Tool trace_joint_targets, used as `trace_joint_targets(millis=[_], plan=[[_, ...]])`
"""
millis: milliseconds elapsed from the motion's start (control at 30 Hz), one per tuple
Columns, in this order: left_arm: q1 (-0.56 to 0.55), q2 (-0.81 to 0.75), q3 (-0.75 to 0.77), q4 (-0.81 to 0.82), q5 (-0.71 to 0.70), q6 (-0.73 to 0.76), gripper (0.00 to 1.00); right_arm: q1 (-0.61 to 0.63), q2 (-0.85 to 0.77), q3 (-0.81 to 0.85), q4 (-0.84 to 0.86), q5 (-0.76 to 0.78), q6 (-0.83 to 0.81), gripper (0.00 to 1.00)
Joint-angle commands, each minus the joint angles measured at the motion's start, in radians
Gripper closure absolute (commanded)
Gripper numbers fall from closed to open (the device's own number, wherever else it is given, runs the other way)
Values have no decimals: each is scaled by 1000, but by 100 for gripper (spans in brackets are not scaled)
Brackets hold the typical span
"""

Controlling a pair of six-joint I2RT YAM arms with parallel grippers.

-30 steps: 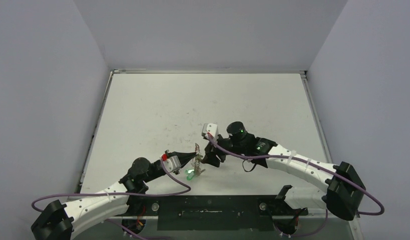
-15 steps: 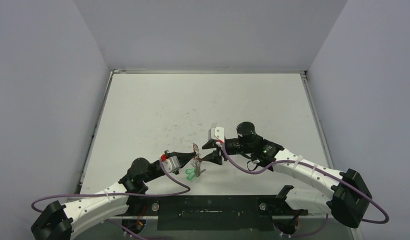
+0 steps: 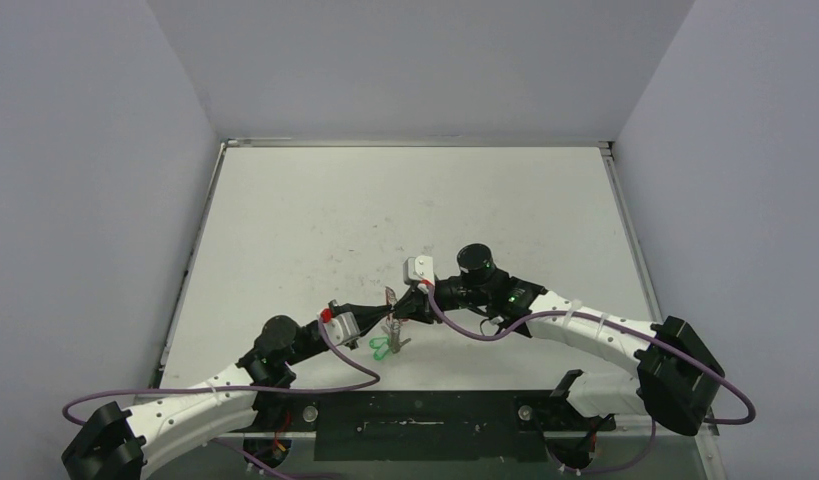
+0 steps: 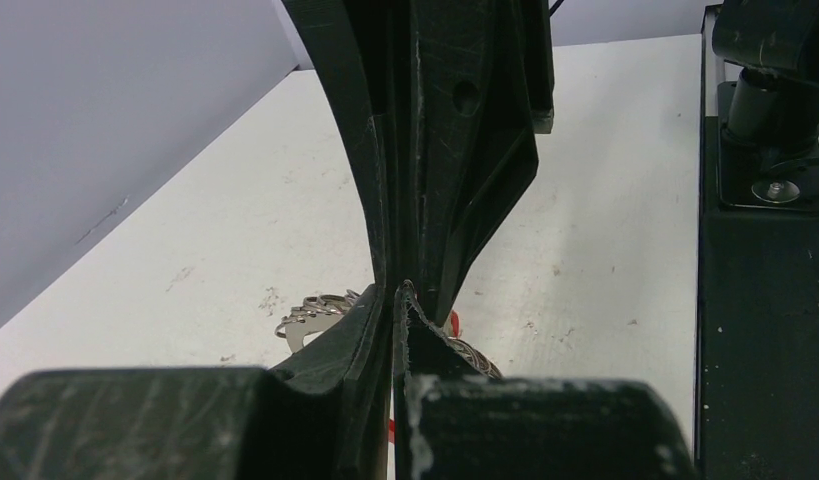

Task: Put the keys on the keyring

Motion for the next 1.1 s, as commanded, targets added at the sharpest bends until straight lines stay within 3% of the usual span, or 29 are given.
trace_joint_targets(millis=[0, 100, 267, 400, 467, 600, 800, 1067], plan=[[-2, -18, 8, 67, 15, -8, 100, 8, -7, 34, 108, -12, 11, 89], [-2, -17, 7, 66, 15, -6, 100, 8, -6, 41, 81, -15, 2, 99], [-2, -21, 3, 67, 13, -7, 100, 8, -11, 67, -21, 0, -33, 100], [-3, -44, 3, 44, -4, 0, 100, 8, -16, 137, -240, 46, -102, 100], [-2, -61, 16, -6, -9, 13, 87, 7, -7, 197, -384, 70, -145, 100], [-2, -93, 44, -115, -15, 41, 74, 7, 45, 323, -651, 126, -216, 100], [-2, -98, 65, -184, -25, 54, 71, 11, 164, 515, -956, 201, -240, 100], [-2, -2, 115, -184, 43, 61, 71, 35, 304, 704, -1134, 234, -215, 100]])
